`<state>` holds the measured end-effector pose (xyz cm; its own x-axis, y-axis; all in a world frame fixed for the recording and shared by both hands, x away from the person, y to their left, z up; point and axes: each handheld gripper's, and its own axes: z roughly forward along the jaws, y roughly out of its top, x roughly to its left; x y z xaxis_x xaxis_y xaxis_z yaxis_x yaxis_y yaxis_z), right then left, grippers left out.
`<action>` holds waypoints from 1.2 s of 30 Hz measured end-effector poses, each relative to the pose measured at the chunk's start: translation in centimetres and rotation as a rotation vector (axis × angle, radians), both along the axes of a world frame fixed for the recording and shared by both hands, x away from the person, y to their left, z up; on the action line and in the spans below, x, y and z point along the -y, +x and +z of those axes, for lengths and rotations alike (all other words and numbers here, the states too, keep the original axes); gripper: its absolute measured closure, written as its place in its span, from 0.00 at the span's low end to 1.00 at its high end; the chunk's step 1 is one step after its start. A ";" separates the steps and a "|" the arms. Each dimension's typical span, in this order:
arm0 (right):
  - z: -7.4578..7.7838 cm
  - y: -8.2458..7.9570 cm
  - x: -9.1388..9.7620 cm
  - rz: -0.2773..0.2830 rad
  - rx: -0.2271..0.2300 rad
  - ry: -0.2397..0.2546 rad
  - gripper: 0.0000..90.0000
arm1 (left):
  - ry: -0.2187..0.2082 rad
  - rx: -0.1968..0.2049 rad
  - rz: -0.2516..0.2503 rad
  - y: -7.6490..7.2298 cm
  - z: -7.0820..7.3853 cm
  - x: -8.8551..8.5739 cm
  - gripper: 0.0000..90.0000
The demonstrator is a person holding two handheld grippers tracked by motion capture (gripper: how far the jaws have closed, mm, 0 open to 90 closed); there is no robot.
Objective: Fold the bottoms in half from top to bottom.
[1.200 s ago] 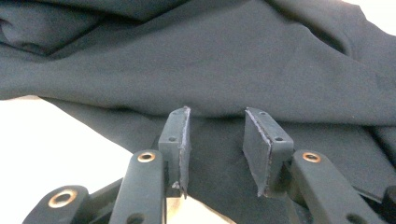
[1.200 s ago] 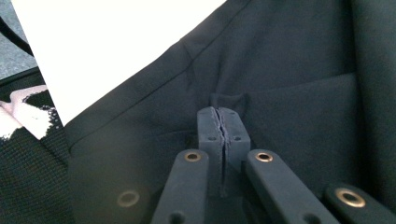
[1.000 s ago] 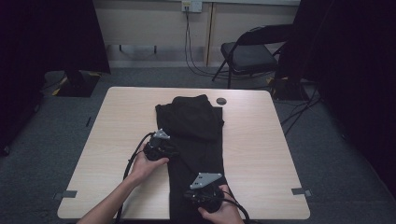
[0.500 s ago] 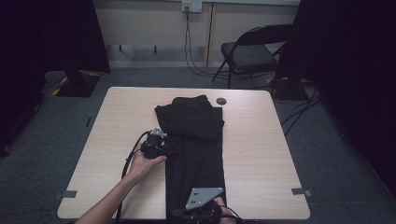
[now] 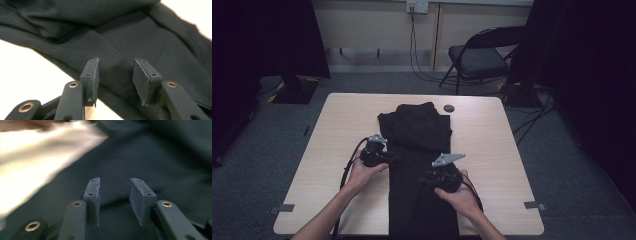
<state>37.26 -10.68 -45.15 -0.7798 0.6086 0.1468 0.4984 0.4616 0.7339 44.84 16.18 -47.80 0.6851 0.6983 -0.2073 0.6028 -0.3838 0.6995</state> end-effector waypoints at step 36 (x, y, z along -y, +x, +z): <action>3.3 0.4 6.6 -0.168 0.061 -0.014 0.54 | -0.022 0.055 -0.132 -1.5 2.8 3.0 0.66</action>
<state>37.67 -17.26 -41.85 -0.6739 0.7330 0.0929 0.5242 0.3857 0.7592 43.34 13.18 -44.99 0.7815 0.5970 -0.1815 0.5086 -0.4411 0.7394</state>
